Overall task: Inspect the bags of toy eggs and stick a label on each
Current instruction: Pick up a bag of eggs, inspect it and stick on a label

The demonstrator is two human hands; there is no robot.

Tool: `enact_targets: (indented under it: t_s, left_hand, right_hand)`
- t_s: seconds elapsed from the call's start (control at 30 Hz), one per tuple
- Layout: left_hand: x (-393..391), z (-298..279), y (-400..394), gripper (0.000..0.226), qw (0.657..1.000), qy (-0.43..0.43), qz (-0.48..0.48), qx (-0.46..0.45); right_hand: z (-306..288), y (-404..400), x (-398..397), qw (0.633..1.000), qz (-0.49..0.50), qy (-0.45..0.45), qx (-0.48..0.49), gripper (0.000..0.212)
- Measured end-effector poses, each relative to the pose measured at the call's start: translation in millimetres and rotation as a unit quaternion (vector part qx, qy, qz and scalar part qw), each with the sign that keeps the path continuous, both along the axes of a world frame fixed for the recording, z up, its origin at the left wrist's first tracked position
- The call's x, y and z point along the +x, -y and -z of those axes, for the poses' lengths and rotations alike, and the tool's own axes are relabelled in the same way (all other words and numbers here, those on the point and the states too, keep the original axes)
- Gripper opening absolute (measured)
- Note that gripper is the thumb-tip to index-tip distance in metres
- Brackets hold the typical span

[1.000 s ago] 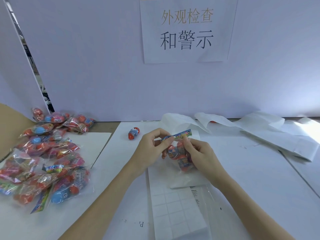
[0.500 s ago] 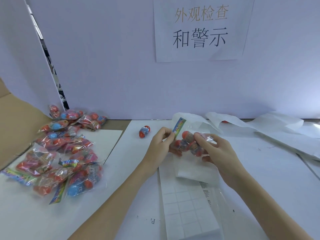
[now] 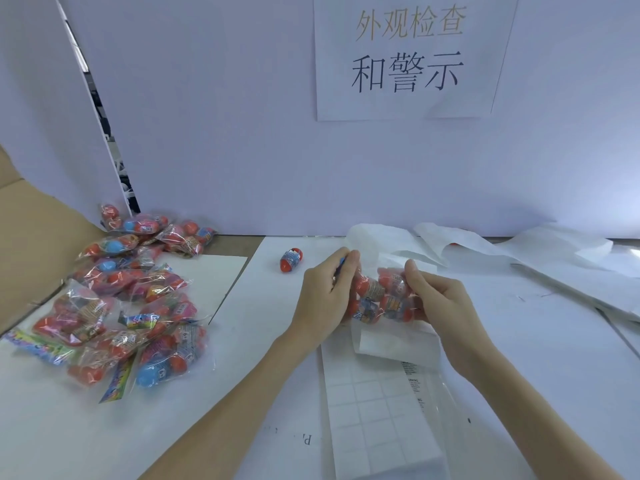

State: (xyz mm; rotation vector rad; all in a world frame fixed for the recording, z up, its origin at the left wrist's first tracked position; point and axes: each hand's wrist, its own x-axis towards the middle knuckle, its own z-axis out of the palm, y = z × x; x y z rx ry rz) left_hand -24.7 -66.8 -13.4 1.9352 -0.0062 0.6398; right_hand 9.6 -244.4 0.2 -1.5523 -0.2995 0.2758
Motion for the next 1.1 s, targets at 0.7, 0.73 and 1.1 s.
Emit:
enact_targets:
  t_s: [0.7, 0.73, 1.1]
  left_hand:
    - [7.3, 4.2, -5.8, 0.028, 0.989, -0.014, -0.145, 0.034]
    - [5.8, 6.8, -5.2, 0.025, 0.987, -0.024, -0.145, 0.061]
    - [0.9, -11.5, -2.8, 0.011, 0.984, -0.074, 0.077, -0.141]
  right_hand:
    - [-1.5, -0.4, -3.0, 0.998, -0.059, 0.015, -0.007, 0.015]
    - [-0.8, 0.6, -3.0, 0.998, -0.049, 0.025, -0.009, 0.015]
    - [-4.9, 2.7, -1.7, 0.998, 0.02, 0.061, -0.012, 0.049]
